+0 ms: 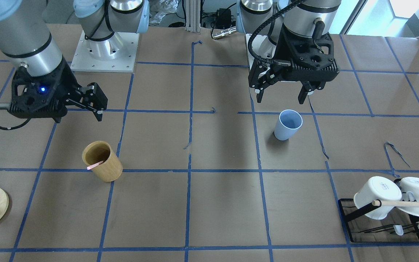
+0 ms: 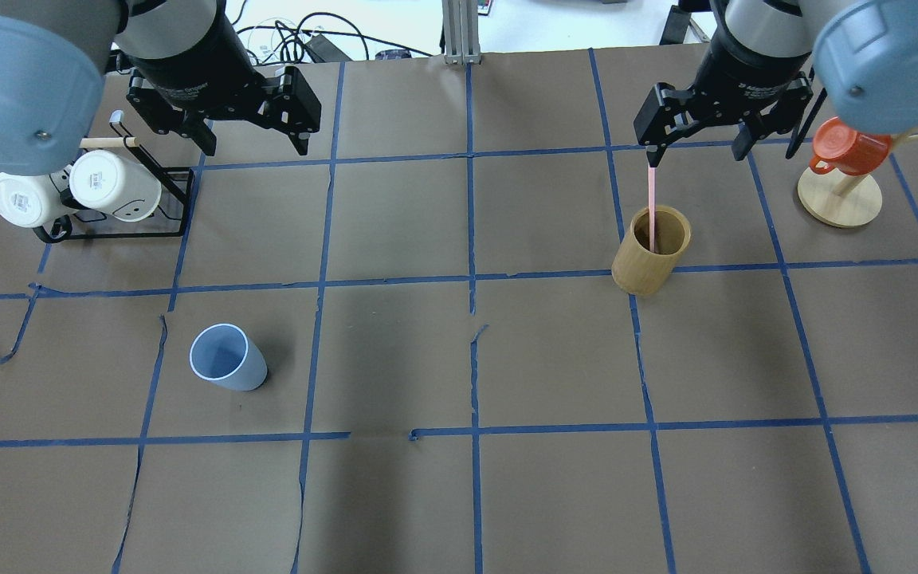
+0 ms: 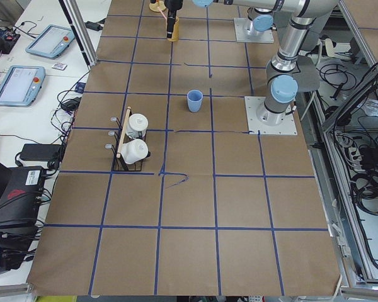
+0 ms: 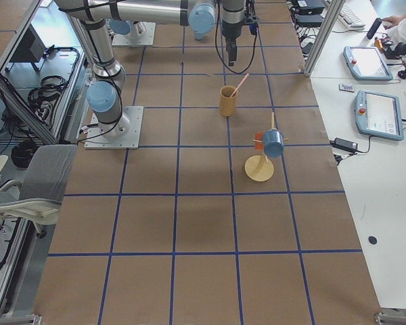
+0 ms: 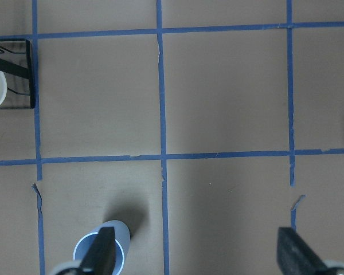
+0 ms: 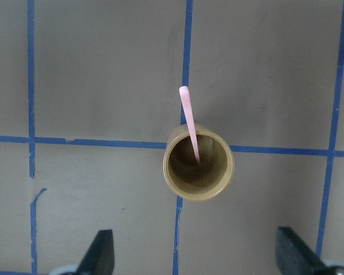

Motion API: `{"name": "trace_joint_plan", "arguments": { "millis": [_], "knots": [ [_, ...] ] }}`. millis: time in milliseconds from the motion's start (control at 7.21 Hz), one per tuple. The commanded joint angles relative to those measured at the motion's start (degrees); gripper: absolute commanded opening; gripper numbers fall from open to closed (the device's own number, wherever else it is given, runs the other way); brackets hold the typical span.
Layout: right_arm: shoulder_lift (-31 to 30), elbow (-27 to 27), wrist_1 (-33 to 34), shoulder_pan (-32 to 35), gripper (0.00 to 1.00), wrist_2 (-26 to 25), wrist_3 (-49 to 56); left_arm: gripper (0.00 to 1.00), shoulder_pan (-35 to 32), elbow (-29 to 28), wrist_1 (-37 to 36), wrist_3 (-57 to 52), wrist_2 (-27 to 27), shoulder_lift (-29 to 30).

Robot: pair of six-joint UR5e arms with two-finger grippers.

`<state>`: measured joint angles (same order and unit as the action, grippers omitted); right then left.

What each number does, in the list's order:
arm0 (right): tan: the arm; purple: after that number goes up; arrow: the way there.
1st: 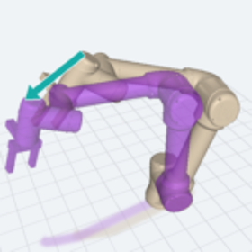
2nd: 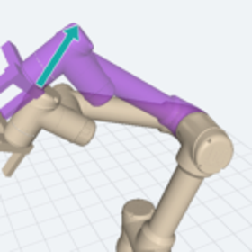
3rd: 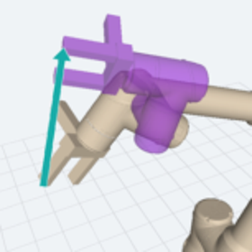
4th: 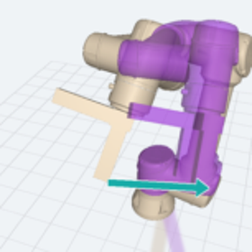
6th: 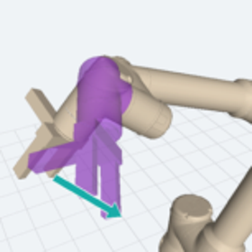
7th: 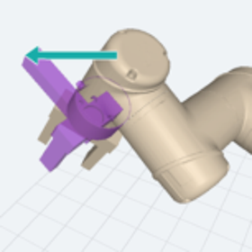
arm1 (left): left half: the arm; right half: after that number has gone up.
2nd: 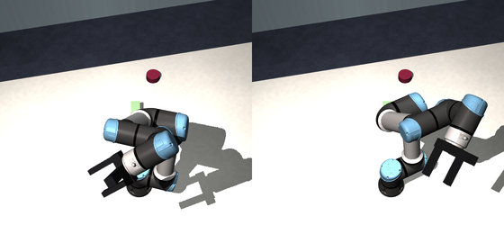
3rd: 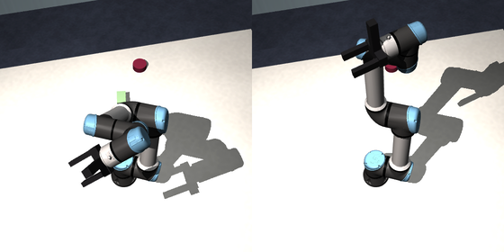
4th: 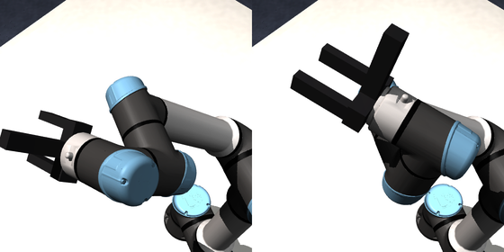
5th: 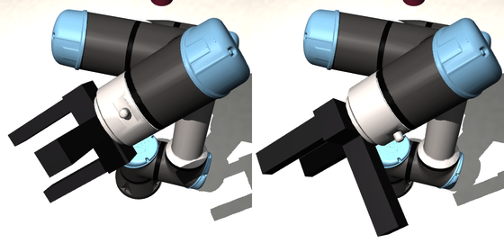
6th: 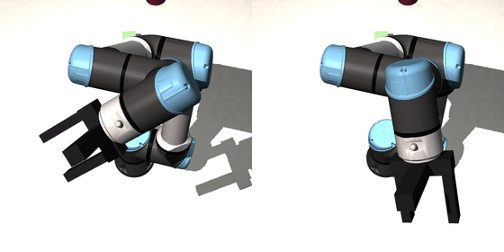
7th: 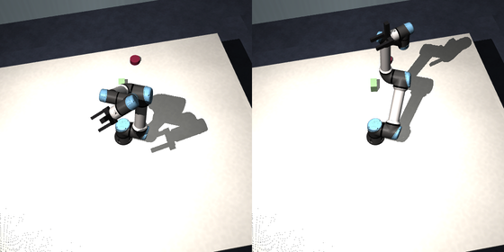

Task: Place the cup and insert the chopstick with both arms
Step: 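Lower the right gripper onto the pink chopstick in the bamboo cup, then reach the left gripper down to the light blue cup and grasp it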

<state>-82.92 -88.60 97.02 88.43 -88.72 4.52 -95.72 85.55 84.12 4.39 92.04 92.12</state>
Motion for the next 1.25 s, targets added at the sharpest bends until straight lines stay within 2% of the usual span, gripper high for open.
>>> {"name": "trace_joint_plan", "arguments": {
  "millis": [0,139,277,554,832,970,1109],
  "knots": [
    [8.96,5.86,0.27,0.08,1.00,-0.14,-0.56,1.00,0.00,0.06,-0.01,0.00,0.07,-0.09],
    [14.40,11.90,-3.12,0.16,1.00,-0.83,-0.56,1.00,0.00,0.06,0.08,0.00,0.07,-0.01],
    [18.20,14.83,-6.98,0.16,1.00,-1.10,-0.74,1.00,0.18,0.15,0.16,0.00,0.15,0.08],
    [19.73,14.08,-7.11,0.95,1.00,-1.02,-1.00,1.00,0.96,3.99,0.25,0.00,0.42,0.00],
    [19.12,10.05,-9.56,1.74,1.00,-2.93,-1.01,1.00,4.20,11.88,-1.93,-0.70,0.68,0.69],
    [18.51,10.03,-8.96,1.92,1.00,-4.69,-0.92,1.00,6.48,16.45,-5.51,-7.05,0.77,1.05],
    [18.41,9.94,-8.96,2.01,0.88,-4.97,-0.92,1.00,8.42,22.85,-10.51,-8.68,0.68,1.14]
  ]
}}
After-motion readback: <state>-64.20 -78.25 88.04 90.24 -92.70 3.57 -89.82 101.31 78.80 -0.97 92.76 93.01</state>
